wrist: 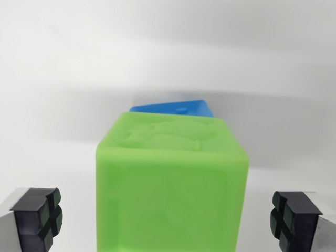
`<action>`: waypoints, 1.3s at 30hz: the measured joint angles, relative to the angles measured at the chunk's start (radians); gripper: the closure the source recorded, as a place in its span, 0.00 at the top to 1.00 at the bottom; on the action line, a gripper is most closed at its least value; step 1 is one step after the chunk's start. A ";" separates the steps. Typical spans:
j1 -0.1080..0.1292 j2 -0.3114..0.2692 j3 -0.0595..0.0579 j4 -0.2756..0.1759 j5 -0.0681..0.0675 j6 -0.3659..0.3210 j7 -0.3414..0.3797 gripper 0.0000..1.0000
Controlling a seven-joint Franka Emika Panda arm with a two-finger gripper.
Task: Stack cube
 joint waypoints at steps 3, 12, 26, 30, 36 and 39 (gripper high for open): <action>0.001 -0.024 -0.003 -0.003 -0.007 -0.020 0.005 1.00; 0.003 -0.101 -0.009 -0.005 -0.033 -0.092 0.022 1.00; 0.003 -0.227 -0.012 0.011 -0.069 -0.233 0.049 1.00; 0.003 -0.259 -0.012 0.021 -0.077 -0.272 0.054 1.00; 0.002 -0.304 -0.012 0.043 -0.086 -0.339 0.060 1.00; 0.002 -0.322 -0.012 0.054 -0.090 -0.368 0.063 1.00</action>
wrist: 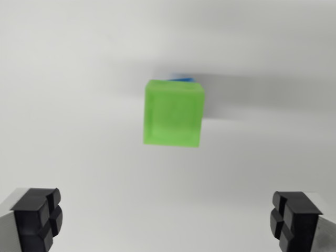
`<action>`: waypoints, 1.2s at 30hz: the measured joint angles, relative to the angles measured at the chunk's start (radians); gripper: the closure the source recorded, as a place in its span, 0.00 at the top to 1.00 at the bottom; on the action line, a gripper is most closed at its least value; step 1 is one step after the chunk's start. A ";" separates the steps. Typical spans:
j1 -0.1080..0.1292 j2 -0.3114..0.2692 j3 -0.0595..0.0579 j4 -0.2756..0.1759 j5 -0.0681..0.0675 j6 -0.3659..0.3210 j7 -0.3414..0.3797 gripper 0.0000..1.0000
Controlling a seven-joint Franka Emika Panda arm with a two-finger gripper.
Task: Stack cube
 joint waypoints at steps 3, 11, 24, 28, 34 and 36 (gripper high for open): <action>0.000 -0.021 0.000 0.014 -0.004 -0.035 0.003 1.00; 0.000 -0.064 0.000 0.055 -0.010 -0.117 0.009 1.00; 0.000 -0.106 0.002 0.119 -0.015 -0.224 0.013 1.00; 0.000 -0.115 0.003 0.135 -0.016 -0.248 0.014 1.00; 0.000 -0.124 0.004 0.157 -0.017 -0.279 0.015 1.00; 0.000 -0.125 0.004 0.164 -0.017 -0.287 0.015 1.00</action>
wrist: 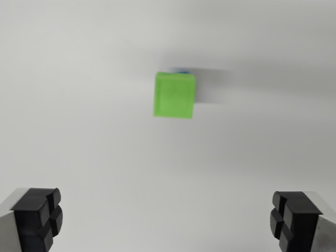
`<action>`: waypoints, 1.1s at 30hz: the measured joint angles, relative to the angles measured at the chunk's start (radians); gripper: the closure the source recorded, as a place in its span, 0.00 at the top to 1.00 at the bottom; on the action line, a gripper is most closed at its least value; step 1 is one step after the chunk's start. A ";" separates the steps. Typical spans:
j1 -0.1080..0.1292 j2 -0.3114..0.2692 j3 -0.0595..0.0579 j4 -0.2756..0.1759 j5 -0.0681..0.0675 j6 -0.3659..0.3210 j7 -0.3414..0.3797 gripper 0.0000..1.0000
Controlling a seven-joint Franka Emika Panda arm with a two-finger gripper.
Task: Stack cube
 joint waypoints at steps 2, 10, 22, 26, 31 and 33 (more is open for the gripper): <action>0.000 -0.002 0.000 0.004 0.000 -0.007 0.000 1.00; 0.000 -0.003 0.000 0.010 0.000 -0.014 0.000 1.00; 0.000 -0.002 0.000 0.010 0.000 -0.014 0.000 1.00; 0.000 -0.002 0.000 0.010 0.000 -0.014 0.000 1.00; 0.000 -0.002 0.000 0.010 0.000 -0.014 0.000 1.00; 0.000 -0.002 0.000 0.010 0.000 -0.014 0.000 1.00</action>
